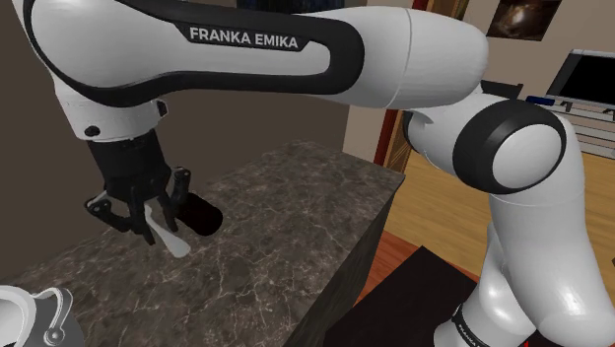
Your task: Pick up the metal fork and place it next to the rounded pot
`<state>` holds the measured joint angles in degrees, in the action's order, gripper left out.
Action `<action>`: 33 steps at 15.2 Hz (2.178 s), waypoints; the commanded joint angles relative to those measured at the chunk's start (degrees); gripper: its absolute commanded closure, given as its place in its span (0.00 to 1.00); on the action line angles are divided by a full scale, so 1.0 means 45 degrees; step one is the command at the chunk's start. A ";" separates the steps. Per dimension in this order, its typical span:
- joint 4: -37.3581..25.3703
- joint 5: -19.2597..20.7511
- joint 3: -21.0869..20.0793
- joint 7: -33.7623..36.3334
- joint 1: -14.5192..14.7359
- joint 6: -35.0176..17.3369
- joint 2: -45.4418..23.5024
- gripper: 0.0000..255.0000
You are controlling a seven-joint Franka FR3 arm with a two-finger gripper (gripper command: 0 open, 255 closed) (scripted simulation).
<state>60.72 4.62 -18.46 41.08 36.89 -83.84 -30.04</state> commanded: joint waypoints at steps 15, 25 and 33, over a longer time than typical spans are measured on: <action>0.3250 -0.0070 0.0024 -0.0016 -0.0282 -0.2923 0.0320 1.00; 0.4650 0.0001 0.0082 -0.0031 -0.0354 -0.4520 0.0108 1.00; 0.5462 0.0112 0.0153 -0.0017 -0.0357 -0.5691 -0.0266 1.00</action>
<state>85.05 5.03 -17.81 40.96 35.23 -108.85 -30.93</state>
